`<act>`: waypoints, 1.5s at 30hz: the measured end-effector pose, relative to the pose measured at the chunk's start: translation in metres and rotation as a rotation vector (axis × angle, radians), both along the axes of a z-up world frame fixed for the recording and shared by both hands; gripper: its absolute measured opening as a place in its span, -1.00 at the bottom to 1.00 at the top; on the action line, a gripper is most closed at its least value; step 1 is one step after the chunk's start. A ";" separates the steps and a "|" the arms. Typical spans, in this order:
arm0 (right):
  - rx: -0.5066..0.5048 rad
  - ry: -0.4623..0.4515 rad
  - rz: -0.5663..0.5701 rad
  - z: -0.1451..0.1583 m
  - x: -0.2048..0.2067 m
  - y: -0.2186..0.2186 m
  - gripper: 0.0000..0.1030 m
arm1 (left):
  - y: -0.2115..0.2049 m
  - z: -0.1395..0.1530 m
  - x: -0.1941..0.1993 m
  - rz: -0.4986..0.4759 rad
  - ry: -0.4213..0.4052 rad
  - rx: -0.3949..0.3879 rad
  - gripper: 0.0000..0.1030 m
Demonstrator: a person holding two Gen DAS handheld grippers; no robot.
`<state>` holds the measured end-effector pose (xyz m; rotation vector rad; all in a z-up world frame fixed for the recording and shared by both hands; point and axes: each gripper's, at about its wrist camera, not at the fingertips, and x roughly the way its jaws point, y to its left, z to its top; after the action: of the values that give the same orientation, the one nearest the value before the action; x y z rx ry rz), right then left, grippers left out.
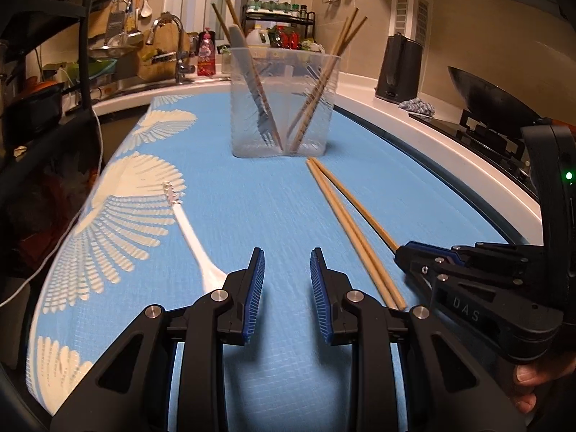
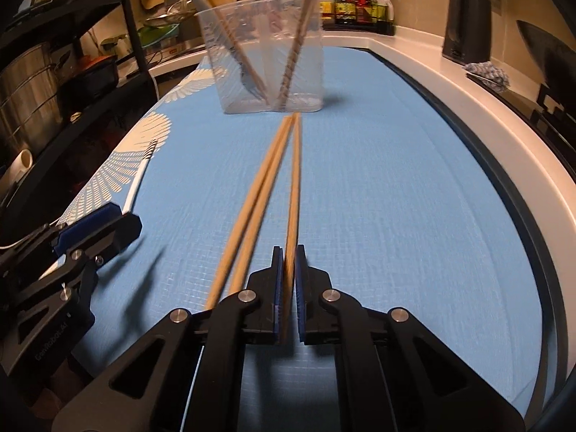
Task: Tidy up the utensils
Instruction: 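Close the right tool on a wooden chopstick while the left tool moves to the remaining chopsticks, then close the left tool on a wooden chopstick while the right tool holds its chopstick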
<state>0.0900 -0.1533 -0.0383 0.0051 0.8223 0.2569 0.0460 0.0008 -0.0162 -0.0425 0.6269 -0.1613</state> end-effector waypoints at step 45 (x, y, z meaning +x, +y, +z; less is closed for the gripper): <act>-0.006 -0.069 -0.073 -0.008 -0.015 -0.030 -0.86 | -0.002 -0.024 -0.009 0.126 0.014 0.070 -0.89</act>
<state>0.0751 -0.1830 -0.0465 0.0201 0.7531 0.1850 0.0370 -0.0013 -0.0406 -0.0153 0.6412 -0.0169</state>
